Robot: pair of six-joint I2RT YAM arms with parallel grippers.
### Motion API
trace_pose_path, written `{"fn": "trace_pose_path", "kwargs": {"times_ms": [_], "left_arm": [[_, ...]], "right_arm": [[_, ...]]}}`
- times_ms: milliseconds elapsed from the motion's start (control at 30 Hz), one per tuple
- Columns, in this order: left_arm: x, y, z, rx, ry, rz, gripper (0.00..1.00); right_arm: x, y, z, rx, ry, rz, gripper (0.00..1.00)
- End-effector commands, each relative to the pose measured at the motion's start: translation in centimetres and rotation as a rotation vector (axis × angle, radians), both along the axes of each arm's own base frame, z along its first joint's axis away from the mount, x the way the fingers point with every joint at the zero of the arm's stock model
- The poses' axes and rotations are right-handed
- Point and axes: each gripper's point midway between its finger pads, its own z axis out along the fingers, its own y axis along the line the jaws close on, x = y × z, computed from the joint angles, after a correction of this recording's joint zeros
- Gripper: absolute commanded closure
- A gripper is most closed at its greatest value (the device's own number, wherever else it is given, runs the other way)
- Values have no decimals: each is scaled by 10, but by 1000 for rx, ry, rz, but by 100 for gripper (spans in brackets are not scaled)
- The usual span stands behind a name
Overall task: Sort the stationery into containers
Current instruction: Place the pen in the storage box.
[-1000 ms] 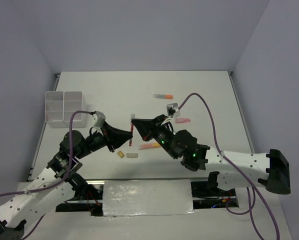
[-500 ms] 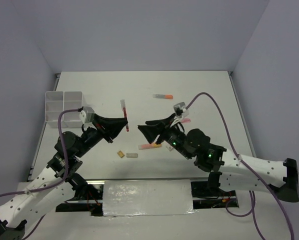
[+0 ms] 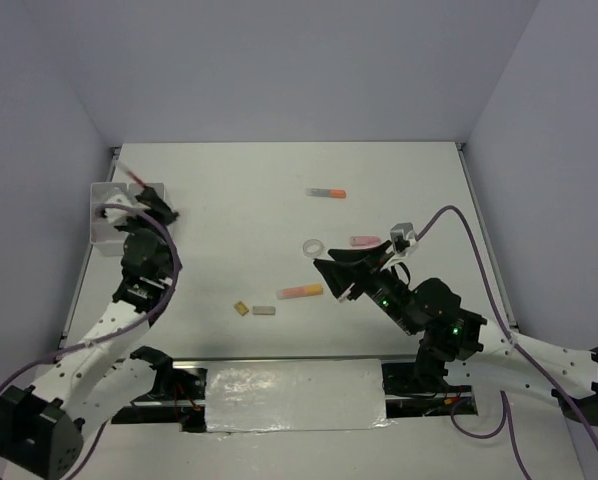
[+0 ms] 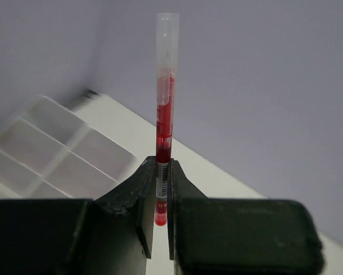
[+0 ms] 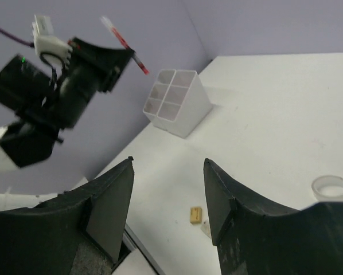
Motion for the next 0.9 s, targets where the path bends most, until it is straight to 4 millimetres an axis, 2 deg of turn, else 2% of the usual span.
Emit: {"fn": "trace_pose_path", "kwargs": {"times_ms": [0,33,67,100,133,167,200,300,333,433,600,867], "left_arm": [[0,94,48,-101,-163,349,100],[18,101,34,-98,-114,355,100],[23,125,36,-82,-114,408,100],[31,132,46,-75,-132,403,100],[47,140,31,-73,-86,416,100],[50,161,29,-71,-74,461,100],[67,167,25,-63,-51,441,100],[87,187,20,-33,-27,453,100],[88,193,18,-6,-12,472,100],[97,207,8,32,14,505,100],[105,223,-21,46,67,527,100],[121,232,-50,50,97,505,100]], "right_arm": [[-3,-1,-13,-23,-9,15,41],[-4,-2,-12,-10,-13,19,41],[-5,-1,-19,-14,-10,25,41],[-5,-1,-20,-16,-14,27,41],[-4,-2,-21,-13,-14,23,41],[-4,-2,-26,-23,-16,22,41],[-2,-3,-27,-27,-17,13,41],[-1,-4,-29,-30,-21,10,41],[-2,-2,-30,-31,-21,20,41],[-2,-2,-31,-36,-20,38,39],[15,-15,-41,-36,38,16,38],[20,-20,-49,-34,61,40,38]]}}
